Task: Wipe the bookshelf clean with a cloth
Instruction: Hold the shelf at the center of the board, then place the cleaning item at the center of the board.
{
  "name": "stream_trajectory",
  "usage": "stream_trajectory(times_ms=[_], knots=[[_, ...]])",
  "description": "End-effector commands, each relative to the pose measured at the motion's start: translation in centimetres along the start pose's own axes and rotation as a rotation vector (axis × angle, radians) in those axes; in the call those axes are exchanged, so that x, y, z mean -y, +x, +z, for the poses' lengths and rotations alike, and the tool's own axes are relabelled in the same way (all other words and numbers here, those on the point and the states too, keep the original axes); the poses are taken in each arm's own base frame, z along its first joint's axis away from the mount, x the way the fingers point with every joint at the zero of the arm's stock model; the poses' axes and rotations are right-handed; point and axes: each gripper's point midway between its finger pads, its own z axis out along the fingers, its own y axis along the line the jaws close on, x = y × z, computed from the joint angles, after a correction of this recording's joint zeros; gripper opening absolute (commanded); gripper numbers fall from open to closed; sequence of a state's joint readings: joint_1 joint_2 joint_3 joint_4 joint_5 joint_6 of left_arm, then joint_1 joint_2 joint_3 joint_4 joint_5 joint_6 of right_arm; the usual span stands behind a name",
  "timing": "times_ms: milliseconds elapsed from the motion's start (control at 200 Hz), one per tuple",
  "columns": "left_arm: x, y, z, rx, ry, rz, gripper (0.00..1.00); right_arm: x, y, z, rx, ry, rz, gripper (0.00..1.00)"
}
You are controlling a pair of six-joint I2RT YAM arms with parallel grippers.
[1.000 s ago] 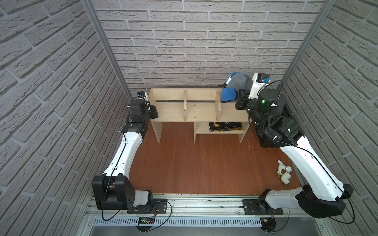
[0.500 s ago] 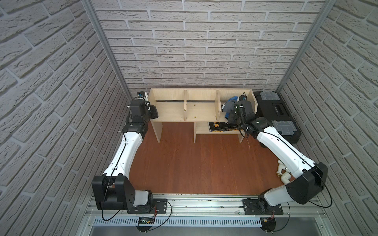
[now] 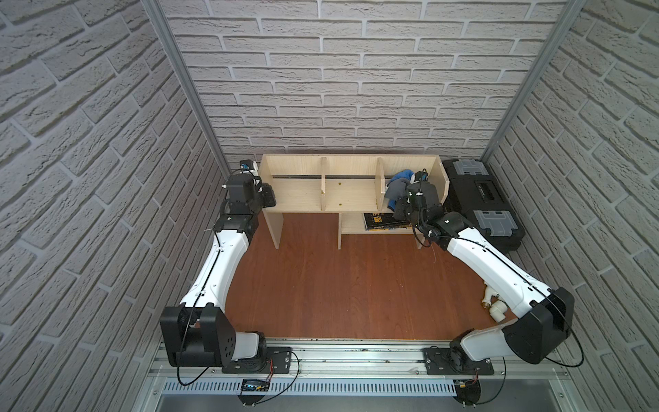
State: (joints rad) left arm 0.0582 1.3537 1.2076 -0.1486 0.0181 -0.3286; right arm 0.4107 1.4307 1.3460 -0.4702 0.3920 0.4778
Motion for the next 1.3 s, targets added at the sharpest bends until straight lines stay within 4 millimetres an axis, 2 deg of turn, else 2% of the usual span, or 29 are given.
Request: stream_trajectory(times_ms=[0,125,310,445,600,685,790,850,930,945,960,975,1055,1145,1220,1295], knots=[[2.4,2.2,0.0,-0.067,0.092,-0.027,0.22,4.2,0.1,-0.7,-0.015,0.159,-0.06,0.03],[2.3,2.3,-0.1,-0.068,0.09,-0.023,0.22,4.4,-1.7,-0.3,-0.007,0.171,-0.063,0.03],[2.3,2.3,0.0,-0.07,0.09,-0.025,0.22,1.2,-2.7,2.1,-0.036,0.075,-0.076,0.03],[2.3,2.3,0.0,-0.071,0.09,-0.025,0.22,-0.9,-2.3,2.2,-0.062,-0.028,-0.057,0.03],[2.4,2.5,0.2,-0.08,0.093,-0.031,0.22,-2.4,-0.5,1.3,-0.061,-0.095,-0.078,0.03],[2.4,2.5,0.1,-0.08,0.093,-0.033,0.22,-2.1,0.2,0.0,-0.069,-0.092,-0.089,0.03],[2.4,2.4,-0.1,-0.076,0.086,-0.028,0.29,-0.5,-0.4,-3.8,0.002,-0.067,-0.074,0.03],[2.4,2.1,-0.2,-0.071,0.085,-0.035,0.43,-0.1,-1.1,-7.0,0.072,-0.093,-0.078,0.03],[2.3,1.5,-0.6,-0.064,0.079,-0.048,0.74,0.2,-1.3,-11.5,0.129,-0.133,-0.126,0.03],[2.3,1.4,-0.7,-0.063,0.074,-0.051,0.8,0.1,-1.0,-12.2,0.129,-0.151,-0.139,0.03],[2.2,1.2,-0.9,-0.058,0.071,-0.055,0.95,-0.2,-0.7,-12.9,0.126,-0.176,-0.154,0.03],[2.1,0.9,-1.1,-0.055,0.065,-0.057,0.98,-0.4,-0.3,-13.7,0.122,-0.202,-0.167,0.03],[1.9,-0.5,-2.7,-0.027,0.037,-0.059,0.98,-1.7,2.6,-17.0,0.083,-0.364,-0.231,0.03],[1.9,-2.1,-5.4,0.036,0.025,-0.055,0.98,-2.4,7.0,-19.0,0.011,-0.509,-0.26,0.03],[1.9,-2.7,-7.6,0.081,0.022,-0.054,0.98,-1.6,9.9,-18.9,-0.034,-0.522,-0.251,0.05],[1.9,-2.6,-9.5,0.104,0.02,-0.058,0.98,-1.3,12.7,-17.7,-0.077,-0.528,-0.223,0.1]])
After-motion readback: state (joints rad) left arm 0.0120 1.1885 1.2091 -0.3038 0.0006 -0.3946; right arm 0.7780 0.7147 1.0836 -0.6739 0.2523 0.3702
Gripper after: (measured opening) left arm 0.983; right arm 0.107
